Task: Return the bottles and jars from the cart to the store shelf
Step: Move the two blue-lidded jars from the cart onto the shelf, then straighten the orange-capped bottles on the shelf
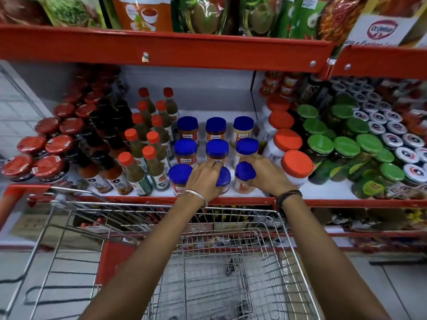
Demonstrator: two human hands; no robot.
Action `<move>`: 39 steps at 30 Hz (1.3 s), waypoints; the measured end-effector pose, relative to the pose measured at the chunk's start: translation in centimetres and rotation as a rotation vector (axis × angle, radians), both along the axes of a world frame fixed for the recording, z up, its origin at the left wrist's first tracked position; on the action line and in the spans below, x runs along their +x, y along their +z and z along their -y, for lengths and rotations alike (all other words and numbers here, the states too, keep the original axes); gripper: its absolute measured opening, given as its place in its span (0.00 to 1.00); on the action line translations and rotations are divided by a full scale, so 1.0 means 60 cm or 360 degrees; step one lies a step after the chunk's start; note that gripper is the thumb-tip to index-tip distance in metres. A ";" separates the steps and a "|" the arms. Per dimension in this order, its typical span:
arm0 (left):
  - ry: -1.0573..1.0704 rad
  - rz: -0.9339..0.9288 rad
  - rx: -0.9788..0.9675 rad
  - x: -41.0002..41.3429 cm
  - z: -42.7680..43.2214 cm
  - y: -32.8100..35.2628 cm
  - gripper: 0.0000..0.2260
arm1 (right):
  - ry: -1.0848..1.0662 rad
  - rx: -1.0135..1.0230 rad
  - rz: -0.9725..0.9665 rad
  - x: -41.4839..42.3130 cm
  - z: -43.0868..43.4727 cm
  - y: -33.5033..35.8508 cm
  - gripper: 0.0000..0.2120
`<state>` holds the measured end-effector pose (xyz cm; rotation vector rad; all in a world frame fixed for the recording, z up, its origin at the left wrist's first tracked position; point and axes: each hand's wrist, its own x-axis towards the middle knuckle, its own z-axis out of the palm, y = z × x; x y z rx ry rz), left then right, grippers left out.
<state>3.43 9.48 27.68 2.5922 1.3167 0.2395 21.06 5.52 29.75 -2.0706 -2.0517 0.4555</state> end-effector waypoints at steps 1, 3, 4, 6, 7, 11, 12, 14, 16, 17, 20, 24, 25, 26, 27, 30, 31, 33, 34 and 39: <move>-0.0010 -0.0021 0.0006 0.002 -0.003 0.001 0.25 | 0.0012 -0.0013 -0.0008 0.001 -0.001 -0.003 0.20; -0.0036 -0.0045 0.0010 0.005 -0.008 0.005 0.23 | 0.0035 -0.0045 -0.0016 0.005 -0.003 -0.010 0.17; -0.0054 -0.0060 0.0008 0.005 -0.010 0.007 0.23 | 0.0044 -0.0048 -0.0022 0.006 -0.003 -0.012 0.17; -0.0087 -0.0118 0.0002 0.005 -0.013 0.009 0.23 | 0.0040 -0.0042 -0.0034 0.009 -0.001 -0.014 0.18; -0.0097 -0.0146 -0.0006 0.005 -0.014 0.010 0.23 | 0.0034 -0.0041 -0.0044 0.011 0.000 -0.015 0.19; -0.0111 -0.0207 -0.0046 0.007 -0.013 0.005 0.27 | -0.0029 -0.0135 -0.0055 0.013 0.004 -0.013 0.27; -0.0107 -0.0202 -0.0060 0.007 -0.011 0.003 0.29 | -0.0041 -0.0151 -0.0038 0.012 0.005 -0.013 0.28; -0.0094 -0.0167 -0.0080 0.005 -0.005 0.001 0.30 | -0.0061 -0.0183 0.0013 0.008 0.008 -0.013 0.30; -0.0084 -0.0100 -0.0085 -0.001 0.002 0.003 0.29 | -0.0081 -0.0191 0.0039 0.001 0.013 -0.010 0.31; -0.0077 -0.0050 -0.0089 -0.008 0.005 0.004 0.28 | -0.0087 -0.0171 0.0054 -0.005 0.017 -0.006 0.31; -0.0044 0.0213 -0.0066 -0.045 0.018 0.016 0.24 | -0.0108 0.0070 0.0102 -0.041 0.030 0.013 0.30; 0.0073 0.0551 0.0332 -0.135 0.025 0.044 0.12 | -0.0116 0.0412 -0.0249 -0.130 0.037 0.049 0.26; 0.0145 0.0606 0.0436 -0.162 0.022 0.054 0.10 | -0.0079 0.0464 -0.0339 -0.155 0.034 0.056 0.23; 0.0231 0.0642 0.0514 -0.190 0.016 0.064 0.09 | -0.0032 0.0502 -0.0404 -0.180 0.028 0.062 0.21; 0.0324 0.0652 0.0571 -0.216 0.007 0.075 0.08 | 0.0015 0.0520 -0.0463 -0.204 0.019 0.066 0.20; 0.0609 0.0564 0.0535 -0.277 -0.027 0.099 0.09 | 0.0117 0.0519 -0.0543 -0.267 -0.017 0.076 0.19; 0.0666 0.0514 0.0455 -0.290 -0.039 0.104 0.11 | 0.0137 0.0511 -0.0528 -0.284 -0.030 0.078 0.20; 0.0645 0.0425 0.0217 -0.310 -0.059 0.112 0.17 | 0.0178 0.0484 -0.0481 -0.312 -0.055 0.079 0.23; 0.0575 0.0375 0.0085 -0.317 -0.068 0.114 0.19 | 0.0202 0.0465 -0.0447 -0.321 -0.066 0.080 0.24; 0.0223 0.0126 -0.0185 -0.339 -0.097 0.118 0.19 | 0.0300 0.0309 -0.0373 -0.342 -0.099 0.078 0.22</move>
